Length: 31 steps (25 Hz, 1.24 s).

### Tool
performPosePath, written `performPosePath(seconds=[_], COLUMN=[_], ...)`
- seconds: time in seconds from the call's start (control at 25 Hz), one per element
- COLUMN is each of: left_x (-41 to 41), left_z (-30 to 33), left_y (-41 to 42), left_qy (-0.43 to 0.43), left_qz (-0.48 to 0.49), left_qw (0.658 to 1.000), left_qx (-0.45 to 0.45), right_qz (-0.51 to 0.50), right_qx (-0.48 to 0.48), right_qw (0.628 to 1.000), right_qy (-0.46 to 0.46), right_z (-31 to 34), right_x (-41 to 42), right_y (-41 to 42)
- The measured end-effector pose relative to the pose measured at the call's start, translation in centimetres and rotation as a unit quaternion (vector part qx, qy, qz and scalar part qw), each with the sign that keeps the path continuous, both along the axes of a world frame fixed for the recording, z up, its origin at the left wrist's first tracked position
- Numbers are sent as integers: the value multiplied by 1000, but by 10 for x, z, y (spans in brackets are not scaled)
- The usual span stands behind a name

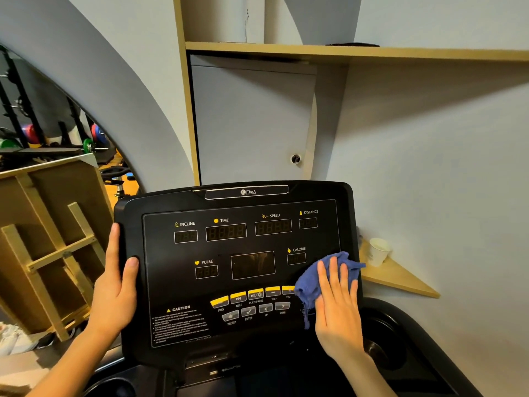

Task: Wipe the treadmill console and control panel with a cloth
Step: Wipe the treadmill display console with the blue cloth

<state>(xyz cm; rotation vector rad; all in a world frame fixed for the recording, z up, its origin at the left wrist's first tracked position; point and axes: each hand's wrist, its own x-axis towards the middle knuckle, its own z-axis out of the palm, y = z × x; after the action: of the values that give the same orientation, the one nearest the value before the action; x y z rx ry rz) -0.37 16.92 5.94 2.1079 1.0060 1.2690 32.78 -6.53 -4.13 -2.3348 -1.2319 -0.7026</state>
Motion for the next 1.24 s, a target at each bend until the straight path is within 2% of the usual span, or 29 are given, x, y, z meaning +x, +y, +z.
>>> performPosePath(seconds=[0.16,0.52,0.8,1.24], left_x=[-1,-1,-2,0], left_z=[0,1,-2,-4], left_y=[-1,0,4,7], left_qy=[-5,-23,-35,-48], left_qz=[-1,-30,-37,-49], left_qw=[1000,999,998,997], left_qx=[-4,-3,-22,-21], right_qz=[1,-37,-78,-54], right_qx=[33,105,162,162], right_qw=[998,993,978,982], right_qy=[46,42,102,81], right_z=[43,121,139,148], right_x=[4,18,-15,-80], right_y=[17,74,112,153])
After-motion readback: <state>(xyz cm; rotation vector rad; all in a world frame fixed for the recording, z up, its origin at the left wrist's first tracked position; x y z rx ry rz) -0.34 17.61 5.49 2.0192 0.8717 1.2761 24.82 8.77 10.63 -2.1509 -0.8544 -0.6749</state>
